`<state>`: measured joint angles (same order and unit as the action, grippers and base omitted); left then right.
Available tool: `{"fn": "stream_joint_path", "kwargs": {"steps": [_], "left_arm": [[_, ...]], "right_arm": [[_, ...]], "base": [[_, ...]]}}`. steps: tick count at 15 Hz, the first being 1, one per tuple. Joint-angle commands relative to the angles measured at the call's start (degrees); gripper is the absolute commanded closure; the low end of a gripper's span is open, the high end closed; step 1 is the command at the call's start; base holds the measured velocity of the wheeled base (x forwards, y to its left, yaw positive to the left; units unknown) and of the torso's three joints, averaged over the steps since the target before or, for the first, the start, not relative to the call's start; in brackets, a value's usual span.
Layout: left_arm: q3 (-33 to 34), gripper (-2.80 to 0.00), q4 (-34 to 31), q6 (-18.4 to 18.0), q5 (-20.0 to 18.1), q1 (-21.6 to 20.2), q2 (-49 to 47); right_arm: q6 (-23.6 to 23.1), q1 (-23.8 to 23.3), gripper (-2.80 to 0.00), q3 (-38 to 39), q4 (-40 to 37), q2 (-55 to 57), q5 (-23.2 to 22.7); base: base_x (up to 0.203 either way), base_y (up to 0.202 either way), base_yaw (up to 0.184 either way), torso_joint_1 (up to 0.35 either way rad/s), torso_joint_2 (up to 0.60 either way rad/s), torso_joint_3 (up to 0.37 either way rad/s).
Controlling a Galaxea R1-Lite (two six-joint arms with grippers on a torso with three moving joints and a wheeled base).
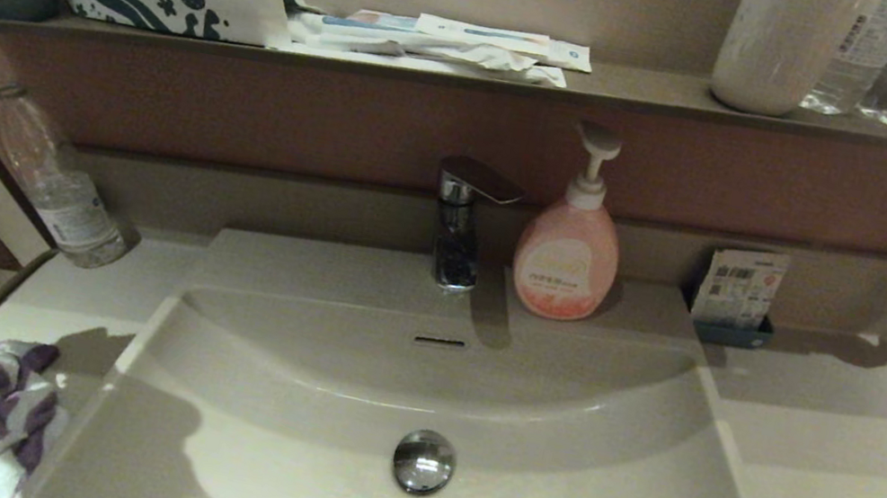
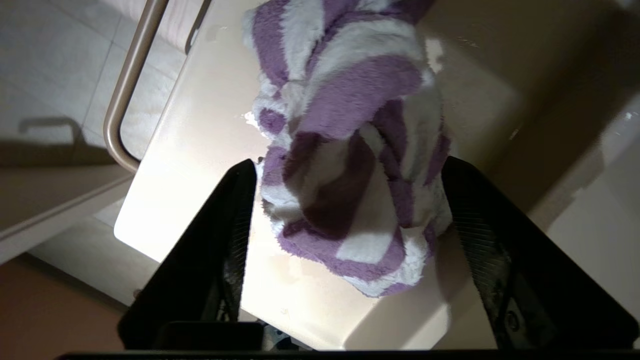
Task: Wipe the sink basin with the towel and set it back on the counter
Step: Wipe the sink
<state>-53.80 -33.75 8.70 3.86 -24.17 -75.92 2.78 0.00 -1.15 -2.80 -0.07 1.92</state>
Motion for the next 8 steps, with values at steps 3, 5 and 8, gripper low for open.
{"fn": "stream_joint_path", "kwargs": {"steps": [3,5,8], "left_arm": [[-0.8,0.00,0.9,0.3,0.1,6.4,1.9],[-1.0,0.00,4.3,0.6,-0.1,10.7,2.3],[-0.8,0.00,7.6,3.3,-0.2,18.6,5.3]], "right_arm": [[0.0,0.0,0.00,0.0,0.0,0.1,0.0],[-0.1,0.0,0.00,0.0,0.0,0.1,0.0],[0.0,0.0,0.00,0.0,0.0,0.1,0.0]], "base": [[0.000,0.000,0.000,0.000,0.00,0.000],[0.000,0.000,0.000,0.000,0.00,0.000],[0.000,0.000,0.000,0.000,0.00,0.000]]}}
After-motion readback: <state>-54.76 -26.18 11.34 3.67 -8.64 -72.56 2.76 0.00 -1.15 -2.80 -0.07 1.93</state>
